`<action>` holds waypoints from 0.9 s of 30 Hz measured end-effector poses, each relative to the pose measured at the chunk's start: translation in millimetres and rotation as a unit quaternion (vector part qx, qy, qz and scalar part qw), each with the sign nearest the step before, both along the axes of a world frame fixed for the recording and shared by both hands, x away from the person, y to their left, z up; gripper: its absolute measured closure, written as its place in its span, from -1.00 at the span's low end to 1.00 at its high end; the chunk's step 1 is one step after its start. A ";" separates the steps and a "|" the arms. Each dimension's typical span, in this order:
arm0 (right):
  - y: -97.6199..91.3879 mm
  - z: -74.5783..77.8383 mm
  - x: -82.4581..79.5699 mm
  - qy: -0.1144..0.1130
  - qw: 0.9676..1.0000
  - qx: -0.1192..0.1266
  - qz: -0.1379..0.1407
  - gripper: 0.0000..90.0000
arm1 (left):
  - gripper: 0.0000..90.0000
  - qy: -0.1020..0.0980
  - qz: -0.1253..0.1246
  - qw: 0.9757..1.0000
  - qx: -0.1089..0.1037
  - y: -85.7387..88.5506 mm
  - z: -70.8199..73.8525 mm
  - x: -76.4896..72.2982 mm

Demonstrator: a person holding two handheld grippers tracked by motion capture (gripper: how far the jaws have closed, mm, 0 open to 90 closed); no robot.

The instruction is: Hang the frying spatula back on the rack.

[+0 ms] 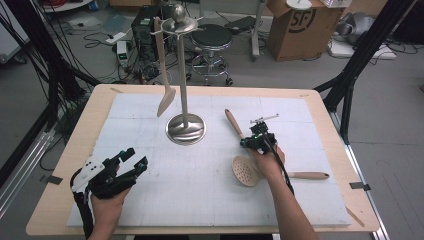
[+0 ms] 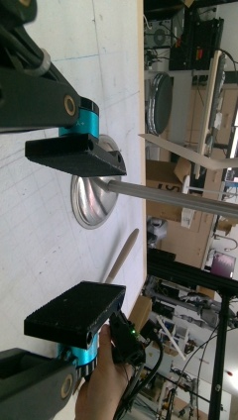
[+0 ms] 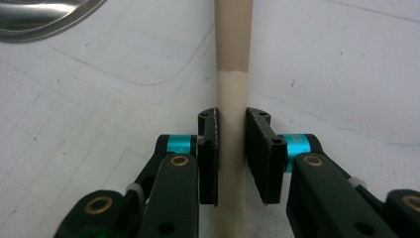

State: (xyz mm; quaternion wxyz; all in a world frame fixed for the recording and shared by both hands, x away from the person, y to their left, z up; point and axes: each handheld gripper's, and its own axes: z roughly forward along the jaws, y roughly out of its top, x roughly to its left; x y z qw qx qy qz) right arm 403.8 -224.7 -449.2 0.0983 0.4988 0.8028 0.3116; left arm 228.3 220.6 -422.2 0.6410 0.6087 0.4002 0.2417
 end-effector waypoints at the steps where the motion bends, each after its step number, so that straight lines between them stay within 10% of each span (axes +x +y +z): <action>1: 1.3 0.0 -0.4 -0.004 1.000 -0.006 0.000 0.67 | -0.12 0.000 -0.001 1.000 0.000 -0.3 -0.1 0.2; 12: 5.3 1.8 -1.2 -0.008 1.000 -0.023 0.001 0.73 | -0.12 0.003 0.000 1.000 0.004 -0.4 -1.3 1.0; 16: -0.3 2.8 -1.4 0.002 1.000 0.004 -0.005 0.73 | -0.12 0.003 0.003 1.000 0.001 1.7 -1.9 1.4; 27: -3.9 31.4 -14.2 -0.059 0.996 0.059 0.000 0.73 | -0.12 0.002 0.003 1.000 0.000 2.5 -1.6 1.0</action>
